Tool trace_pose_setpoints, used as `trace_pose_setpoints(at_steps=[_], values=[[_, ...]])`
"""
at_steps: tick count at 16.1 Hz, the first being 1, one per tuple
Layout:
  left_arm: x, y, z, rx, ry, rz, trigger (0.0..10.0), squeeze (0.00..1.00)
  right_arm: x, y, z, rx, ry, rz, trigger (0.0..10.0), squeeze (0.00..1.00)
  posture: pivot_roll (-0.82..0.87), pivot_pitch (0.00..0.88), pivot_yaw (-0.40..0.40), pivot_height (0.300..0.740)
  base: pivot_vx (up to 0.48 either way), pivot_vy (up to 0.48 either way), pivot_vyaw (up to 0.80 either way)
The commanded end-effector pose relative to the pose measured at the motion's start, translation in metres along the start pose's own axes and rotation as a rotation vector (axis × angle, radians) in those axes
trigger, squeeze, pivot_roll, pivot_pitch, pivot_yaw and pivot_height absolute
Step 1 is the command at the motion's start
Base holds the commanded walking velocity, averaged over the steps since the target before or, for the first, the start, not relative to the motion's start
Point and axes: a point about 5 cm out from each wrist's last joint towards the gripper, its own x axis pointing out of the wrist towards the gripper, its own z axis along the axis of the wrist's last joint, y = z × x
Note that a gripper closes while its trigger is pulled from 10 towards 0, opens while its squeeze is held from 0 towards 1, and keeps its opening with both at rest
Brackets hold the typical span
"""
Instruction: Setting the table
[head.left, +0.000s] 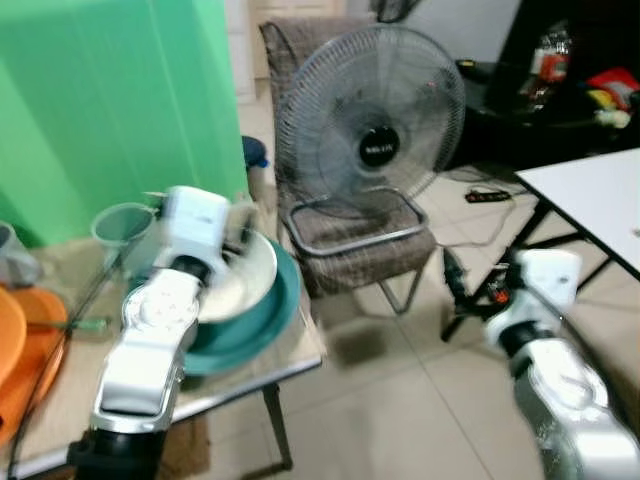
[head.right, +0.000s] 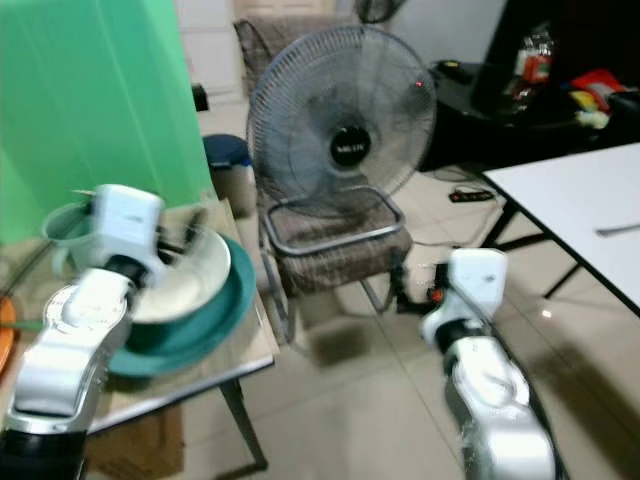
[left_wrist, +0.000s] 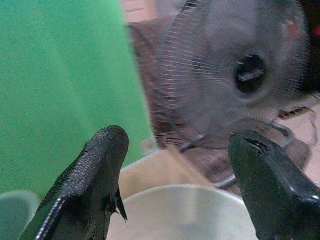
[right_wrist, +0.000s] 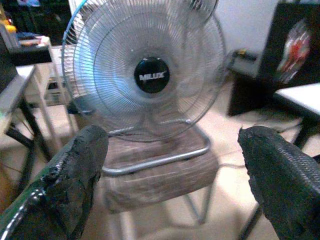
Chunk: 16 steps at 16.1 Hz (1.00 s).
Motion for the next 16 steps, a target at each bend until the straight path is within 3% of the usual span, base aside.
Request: trace_pose_setpoints(at_steps=[1, 5, 6, 7, 9, 12, 13, 14, 15, 16], values=[[-0.001, 0.008, 0.003, 0.048, 0.015, -0.017, 10.0, 0.00, 0.008, 0.007, 0.006, 0.057, 0.033, 0.069, 10.0, 0.00, 0.08, 0.000, -0.014, 0.740, 0.000, 0.000, 0.00], [-0.003, 0.027, -0.001, 0.004, 0.082, 0.022, 10.0, 0.00, 0.005, 0.013, 0.003, 0.044, 0.048, 0.133, 10.0, 0.00, 0.09, 0.000, -0.016, 0.740, 0.000, 0.000, 0.00], [-0.005, 0.028, -0.001, -0.003, 0.089, 0.009, 10.0, 0.36, 0.003, 0.013, 0.002, 0.047, 0.062, 0.139, 10.0, 0.00, 0.09, 0.000, -0.018, 0.740, 0.000, 0.000, 0.00], [-0.007, 0.028, -0.001, -0.011, 0.101, -0.018, 10.0, 1.00, 0.003, 0.014, 0.001, 0.055, 0.081, 0.149, 10.0, 0.00, 0.09, 0.000, -0.018, 0.740, 0.000, 0.000, 0.00], [-0.008, 0.034, -0.002, -0.042, 0.155, -0.023, 10.0, 1.00, 0.002, 0.016, 0.000, 0.056, 0.112, 0.175, 10.0, 0.00, 0.09, 0.000, -0.016, 0.740, 0.000, 0.000, 0.00], [-0.006, 0.050, -0.014, -0.130, 0.335, -0.024, 10.0, 1.00, -0.002, 0.021, -0.004, 0.055, 0.182, 0.248, 10.0, 0.00, 0.09, 0.000, -0.012, 0.740, 0.000, 0.000, 0.00], [-0.005, 0.062, -0.019, -0.206, 0.410, 0.003, 10.0, 0.00, -0.005, 0.025, -0.004, 0.083, 0.206, 0.288, 10.0, 0.00, 0.09, 0.000, -0.005, 0.740, 0.000, 0.000, 0.00], [-0.004, 0.068, -0.019, -0.285, 0.433, 0.012, 10.0, 0.00, -0.008, 0.029, -0.003, 0.104, 0.225, 0.325, 10.0, 0.00, 0.09, 0.000, -0.002, 0.740, 0.000, 0.000, 0.00], [-0.003, 0.069, -0.018, -0.300, 0.430, 0.008, 10.0, 0.00, -0.008, 0.030, -0.003, 0.107, 0.231, 0.336, 10.0, 0.00, 0.09, 0.000, -0.001, 0.740, 0.000, 0.000, 0.00], [-0.002, 0.069, -0.016, -0.397, 0.456, -0.041, 10.0, 0.00, -0.015, 0.036, -0.004, 0.095, 0.282, 0.410, 10.0, 0.00, 0.08, 0.000, 0.007, 0.740, 0.000, 0.000, 0.00]])
